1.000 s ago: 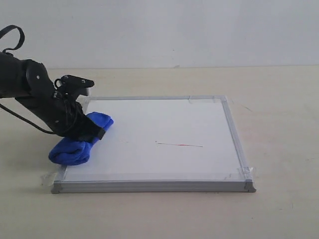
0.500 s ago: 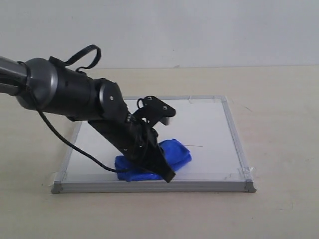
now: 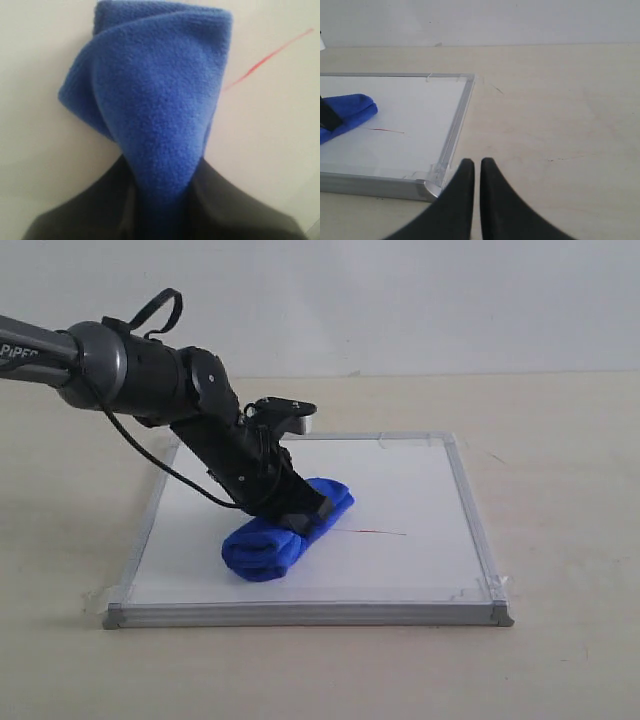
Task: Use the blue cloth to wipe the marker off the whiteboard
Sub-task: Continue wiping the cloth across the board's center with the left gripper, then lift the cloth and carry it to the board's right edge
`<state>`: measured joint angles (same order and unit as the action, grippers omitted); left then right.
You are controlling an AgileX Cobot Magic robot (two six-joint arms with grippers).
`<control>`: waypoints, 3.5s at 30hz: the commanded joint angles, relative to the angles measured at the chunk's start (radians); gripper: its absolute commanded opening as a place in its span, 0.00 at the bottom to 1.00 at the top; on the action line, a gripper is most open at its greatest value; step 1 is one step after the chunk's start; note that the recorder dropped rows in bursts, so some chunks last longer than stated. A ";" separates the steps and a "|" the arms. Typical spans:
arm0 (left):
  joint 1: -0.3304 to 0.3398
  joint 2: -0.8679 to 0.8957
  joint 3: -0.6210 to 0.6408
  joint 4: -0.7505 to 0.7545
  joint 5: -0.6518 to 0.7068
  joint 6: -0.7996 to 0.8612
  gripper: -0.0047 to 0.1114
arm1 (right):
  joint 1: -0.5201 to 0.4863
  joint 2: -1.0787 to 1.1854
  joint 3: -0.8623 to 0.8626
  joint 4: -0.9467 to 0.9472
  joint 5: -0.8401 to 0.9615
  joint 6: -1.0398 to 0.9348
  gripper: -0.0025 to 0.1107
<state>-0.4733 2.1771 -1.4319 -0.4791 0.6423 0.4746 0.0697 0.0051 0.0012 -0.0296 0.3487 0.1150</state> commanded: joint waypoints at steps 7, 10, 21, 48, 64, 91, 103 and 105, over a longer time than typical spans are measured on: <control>-0.192 0.045 -0.105 0.035 0.131 -0.004 0.08 | -0.001 -0.005 -0.001 -0.006 -0.008 -0.002 0.03; -0.286 0.045 -0.114 0.035 0.122 -0.004 0.08 | -0.001 -0.005 -0.001 -0.006 -0.008 -0.002 0.03; -0.156 0.045 -0.162 0.517 0.125 -0.335 0.08 | -0.001 -0.005 -0.001 -0.006 -0.002 -0.002 0.03; -0.197 0.087 -0.221 0.241 0.144 -0.087 0.08 | -0.001 -0.005 -0.001 -0.006 -0.002 -0.002 0.03; -0.008 0.171 -0.327 0.308 0.387 -0.243 0.08 | -0.001 -0.005 -0.001 -0.006 -0.002 -0.002 0.03; -0.239 0.327 -0.599 0.234 0.572 -0.227 0.08 | -0.001 -0.005 -0.001 -0.006 -0.007 -0.002 0.03; -0.285 0.327 -0.616 0.516 0.448 -0.351 0.08 | -0.001 -0.005 -0.001 -0.006 -0.007 -0.002 0.03; -0.176 0.327 -0.616 0.520 0.476 -0.384 0.08 | -0.001 -0.005 -0.001 -0.006 -0.007 -0.002 0.03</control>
<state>-0.7596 2.4665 -2.0579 -0.0512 1.1074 0.1394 0.0697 0.0051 0.0012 -0.0296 0.3523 0.1150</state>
